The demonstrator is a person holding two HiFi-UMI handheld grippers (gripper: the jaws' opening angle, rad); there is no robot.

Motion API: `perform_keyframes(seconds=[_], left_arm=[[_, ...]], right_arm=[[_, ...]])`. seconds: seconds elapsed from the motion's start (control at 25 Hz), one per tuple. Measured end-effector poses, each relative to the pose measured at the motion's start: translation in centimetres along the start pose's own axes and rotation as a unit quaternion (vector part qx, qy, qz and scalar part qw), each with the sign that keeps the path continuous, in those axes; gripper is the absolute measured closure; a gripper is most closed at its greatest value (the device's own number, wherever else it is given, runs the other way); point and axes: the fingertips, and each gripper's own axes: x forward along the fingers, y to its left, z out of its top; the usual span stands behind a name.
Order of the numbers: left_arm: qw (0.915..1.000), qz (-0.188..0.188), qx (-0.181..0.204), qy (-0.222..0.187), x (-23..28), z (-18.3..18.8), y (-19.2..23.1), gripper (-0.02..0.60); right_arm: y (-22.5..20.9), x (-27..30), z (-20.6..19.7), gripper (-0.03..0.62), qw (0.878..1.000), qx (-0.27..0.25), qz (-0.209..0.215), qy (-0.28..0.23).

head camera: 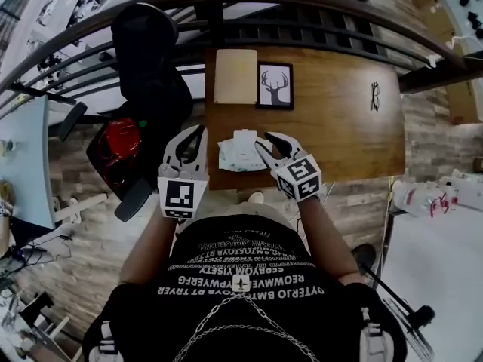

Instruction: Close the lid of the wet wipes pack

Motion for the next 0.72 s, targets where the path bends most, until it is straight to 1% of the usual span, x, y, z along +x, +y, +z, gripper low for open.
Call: perform_keyframes(seconds=[0.16,0.28,0.56,0.72], left_arm=[[0.9998,-0.013,-0.006,0.017,1.4,-2.0,-0.1,0.554],[0.9994,-0.023,-0.01,0.024,2.4,-2.9,-0.4,0.554],[0.9989,-0.036,-0.015,0.024,2.9,-3.1,-0.6,0.554],[0.9987,-0.036,-0.018,0.031,2.4,-3.7,-0.6,0.554]], right_arm=[[-0.6,1.9,-3.1,0.448,0.999,0.016,0.008,0.031],[-1.1,3.8,-5.3,0.432,0.998,0.025,0.015,0.055],[-2.2,7.8,-9.3,0.366,0.994,0.036,0.023,0.103],[-3.2,9.5,-11.7,0.352,0.99,0.048,0.018,0.133]])
